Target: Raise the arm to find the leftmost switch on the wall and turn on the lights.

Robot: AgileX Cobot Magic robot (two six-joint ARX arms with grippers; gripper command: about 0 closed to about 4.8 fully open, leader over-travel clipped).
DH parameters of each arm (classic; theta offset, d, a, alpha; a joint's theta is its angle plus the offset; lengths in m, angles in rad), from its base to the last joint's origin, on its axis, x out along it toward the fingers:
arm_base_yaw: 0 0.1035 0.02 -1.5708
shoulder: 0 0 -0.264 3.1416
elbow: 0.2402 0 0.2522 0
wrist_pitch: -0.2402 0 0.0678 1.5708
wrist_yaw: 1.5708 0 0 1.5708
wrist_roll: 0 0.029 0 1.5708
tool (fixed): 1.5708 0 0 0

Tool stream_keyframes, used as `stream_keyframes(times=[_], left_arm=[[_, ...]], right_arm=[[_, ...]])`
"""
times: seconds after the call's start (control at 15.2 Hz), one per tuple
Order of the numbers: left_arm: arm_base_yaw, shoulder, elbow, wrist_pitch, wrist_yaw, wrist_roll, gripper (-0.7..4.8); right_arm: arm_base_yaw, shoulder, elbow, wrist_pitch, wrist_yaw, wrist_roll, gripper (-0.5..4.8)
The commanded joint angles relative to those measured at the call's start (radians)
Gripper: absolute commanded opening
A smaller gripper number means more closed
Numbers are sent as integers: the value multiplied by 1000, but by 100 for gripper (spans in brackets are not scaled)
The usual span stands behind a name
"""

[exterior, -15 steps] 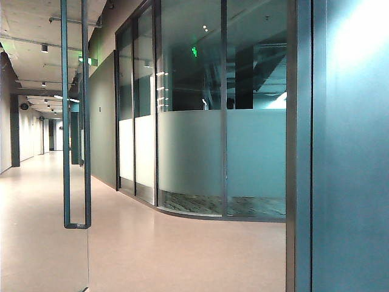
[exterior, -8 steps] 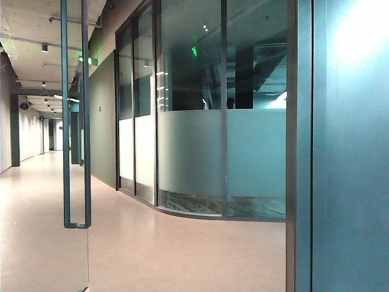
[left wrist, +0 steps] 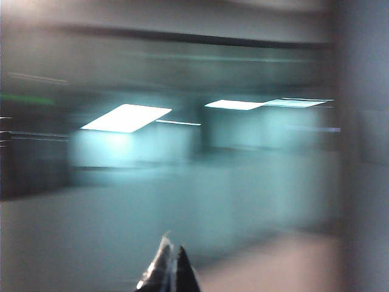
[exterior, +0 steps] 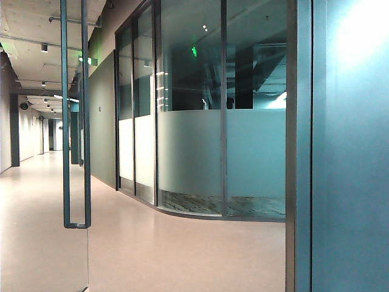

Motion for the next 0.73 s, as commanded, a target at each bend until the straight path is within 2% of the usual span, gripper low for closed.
stream_keyframes(times=[0.07, 0.2, 0.33, 0.73], left_arm=[[0, -5, 5, 43, 374, -126, -6], [0, -5, 5, 46, 514, -148, -5], [0, -5, 5, 47, 527, -203, -5], [0, -5, 5, 47, 527, -203, -5]], right_arm=[[2, -4, 4, -46, -41, 8, -1], [2, -3, 4, -90, -93, 39, -1], [2, -2, 4, -104, -108, 45, -1], [2, 3, 4, -109, -107, 52, -1]])
